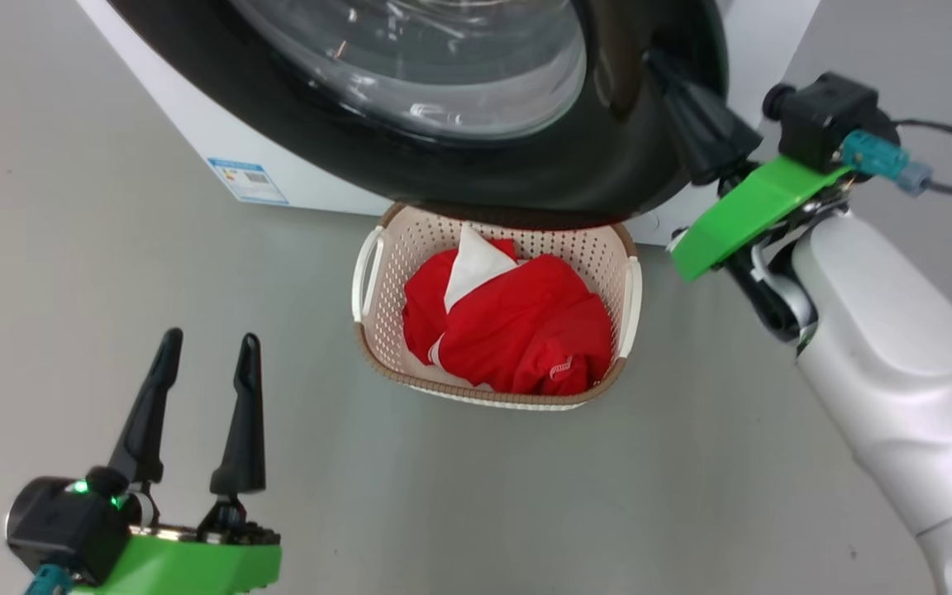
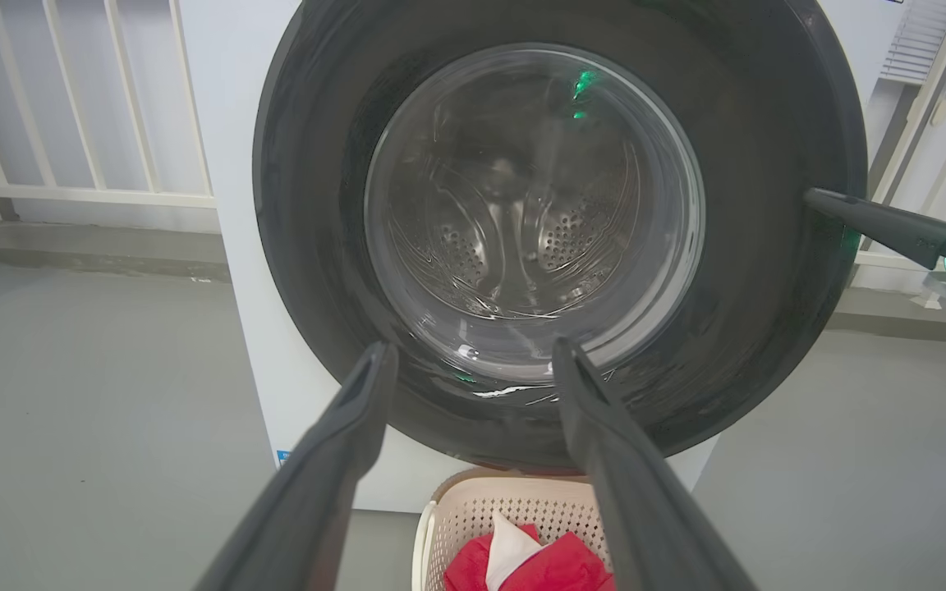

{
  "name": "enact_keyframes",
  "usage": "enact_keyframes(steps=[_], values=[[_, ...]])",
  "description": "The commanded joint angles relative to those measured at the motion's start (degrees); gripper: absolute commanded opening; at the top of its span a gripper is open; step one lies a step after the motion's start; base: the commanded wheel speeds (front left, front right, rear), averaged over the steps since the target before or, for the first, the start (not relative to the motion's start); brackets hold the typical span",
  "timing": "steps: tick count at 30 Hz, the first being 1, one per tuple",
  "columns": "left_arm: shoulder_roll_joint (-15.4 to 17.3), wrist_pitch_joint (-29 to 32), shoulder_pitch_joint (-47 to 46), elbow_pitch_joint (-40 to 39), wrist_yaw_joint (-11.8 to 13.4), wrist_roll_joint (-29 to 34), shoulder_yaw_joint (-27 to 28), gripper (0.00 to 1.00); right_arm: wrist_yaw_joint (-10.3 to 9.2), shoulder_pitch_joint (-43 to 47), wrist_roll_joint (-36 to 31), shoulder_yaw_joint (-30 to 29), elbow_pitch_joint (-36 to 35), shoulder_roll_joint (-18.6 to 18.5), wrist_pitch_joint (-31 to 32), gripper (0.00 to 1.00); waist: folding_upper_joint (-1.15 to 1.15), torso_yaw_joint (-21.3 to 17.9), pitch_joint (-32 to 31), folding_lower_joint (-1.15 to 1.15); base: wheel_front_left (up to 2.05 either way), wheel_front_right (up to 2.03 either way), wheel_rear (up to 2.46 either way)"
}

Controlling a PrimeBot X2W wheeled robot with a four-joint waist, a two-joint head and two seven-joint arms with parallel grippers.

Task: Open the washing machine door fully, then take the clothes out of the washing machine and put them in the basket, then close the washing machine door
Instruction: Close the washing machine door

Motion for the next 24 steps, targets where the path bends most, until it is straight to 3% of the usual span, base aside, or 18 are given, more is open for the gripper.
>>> enact_keyframes(steps=[1, 24], values=[[0.59, -0.69, -1.97, -1.8, -0.29, 0.78, 1.92, 1.0, -0.06, -1.89, 0.18, -0.05, -0.68, 0.05, -0.36, 0.0, 0.0, 0.47, 0.97, 0.0, 0.0, 0.0, 0.0], [0.47, -0.69, -5.51, -1.37, -0.75, 1.51, -1.0, 1.0, -0.06, -18.86, 4.69, 1.27, 7.56, -4.16, -0.37, 0.0, 0.0, 3.53, 7.58, 0.0, 0.0, 0.0, 0.0]])
